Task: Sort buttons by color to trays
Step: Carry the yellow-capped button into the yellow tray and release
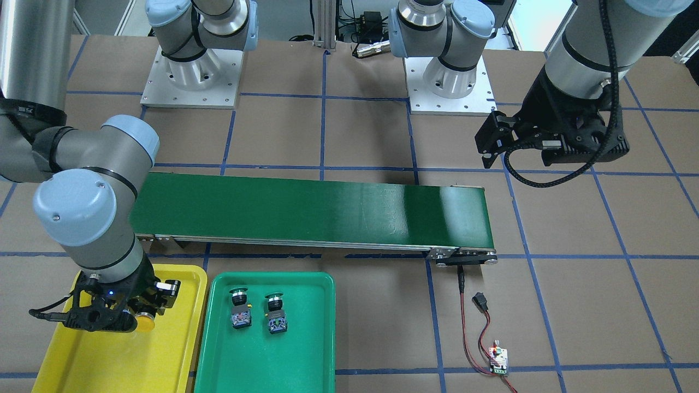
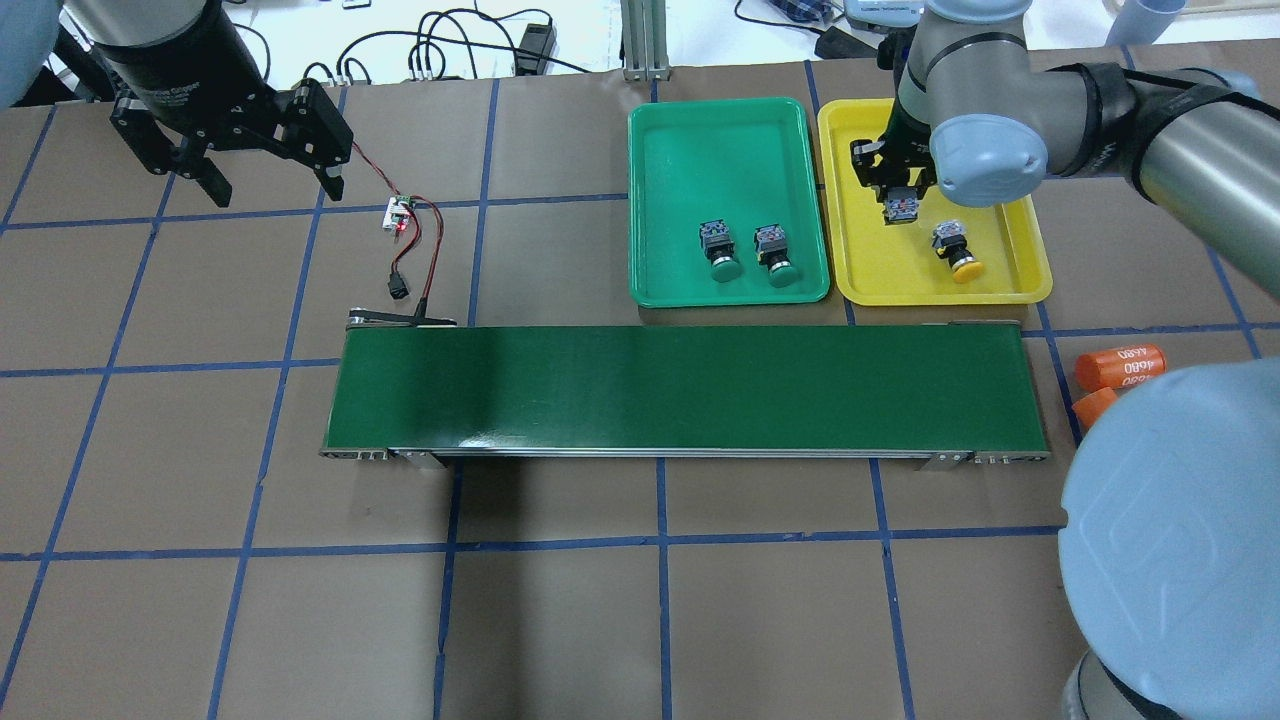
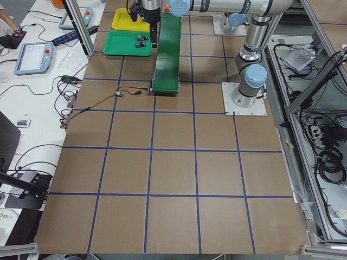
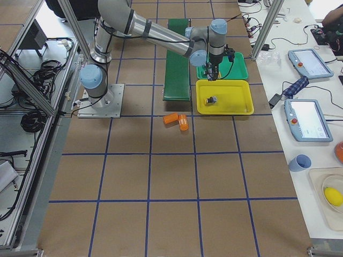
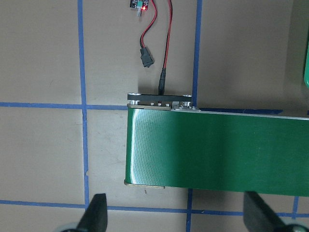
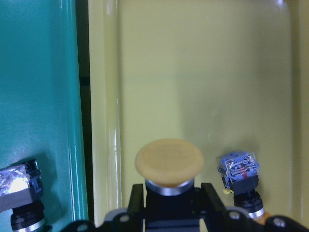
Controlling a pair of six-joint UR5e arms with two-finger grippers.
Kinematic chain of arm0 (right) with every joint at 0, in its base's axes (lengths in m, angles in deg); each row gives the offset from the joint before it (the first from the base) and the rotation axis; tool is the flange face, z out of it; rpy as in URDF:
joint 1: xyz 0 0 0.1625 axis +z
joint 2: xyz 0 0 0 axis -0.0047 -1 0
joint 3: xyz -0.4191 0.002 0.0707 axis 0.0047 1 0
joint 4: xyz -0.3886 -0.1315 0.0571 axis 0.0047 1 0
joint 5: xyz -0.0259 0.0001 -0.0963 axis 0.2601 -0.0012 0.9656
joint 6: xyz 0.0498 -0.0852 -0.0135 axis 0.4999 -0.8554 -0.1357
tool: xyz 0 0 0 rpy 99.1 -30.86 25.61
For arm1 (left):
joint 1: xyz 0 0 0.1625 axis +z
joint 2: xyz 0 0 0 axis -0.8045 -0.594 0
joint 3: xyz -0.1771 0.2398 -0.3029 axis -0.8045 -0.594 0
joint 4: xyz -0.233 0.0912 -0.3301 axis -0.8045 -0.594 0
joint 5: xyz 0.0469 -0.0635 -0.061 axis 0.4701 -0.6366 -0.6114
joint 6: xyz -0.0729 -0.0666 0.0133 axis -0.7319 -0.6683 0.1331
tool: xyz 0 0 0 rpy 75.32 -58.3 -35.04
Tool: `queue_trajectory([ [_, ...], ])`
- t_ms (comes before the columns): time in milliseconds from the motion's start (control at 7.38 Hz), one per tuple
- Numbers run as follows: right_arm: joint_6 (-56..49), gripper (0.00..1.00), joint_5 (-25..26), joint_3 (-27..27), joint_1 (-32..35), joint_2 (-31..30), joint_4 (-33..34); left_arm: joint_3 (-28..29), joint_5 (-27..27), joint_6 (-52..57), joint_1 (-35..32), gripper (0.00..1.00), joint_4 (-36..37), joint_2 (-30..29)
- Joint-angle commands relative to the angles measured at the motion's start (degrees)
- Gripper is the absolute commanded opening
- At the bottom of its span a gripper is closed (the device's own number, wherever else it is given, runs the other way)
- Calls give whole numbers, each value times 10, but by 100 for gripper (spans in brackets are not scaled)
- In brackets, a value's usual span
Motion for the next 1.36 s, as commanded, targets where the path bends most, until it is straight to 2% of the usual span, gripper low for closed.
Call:
queue_trajectory([
  [0, -56, 20, 21, 0, -10, 24, 9, 2, 0, 0, 0, 100, 0, 0],
  [136, -60, 33, 21, -3, -23, 27, 8, 1, 0, 0, 0, 100, 0, 0],
  [271, -61, 58, 22, -8, -25, 28, 8, 1, 0, 0, 0, 100, 0, 1],
  [407, -61, 100, 16, -10, -25, 27, 8, 1, 0, 0, -1, 100, 0, 0],
  [678, -61, 100, 17, -10, -25, 20, 2, 1, 0, 0, 0, 100, 0, 1],
  [813, -60, 100, 18, -11, -26, -7, -7, 1, 0, 0, 0, 100, 0, 1],
  [1220, -50, 100, 5, -13, -24, -137, -169, 1, 0, 0, -1, 100, 0, 0],
])
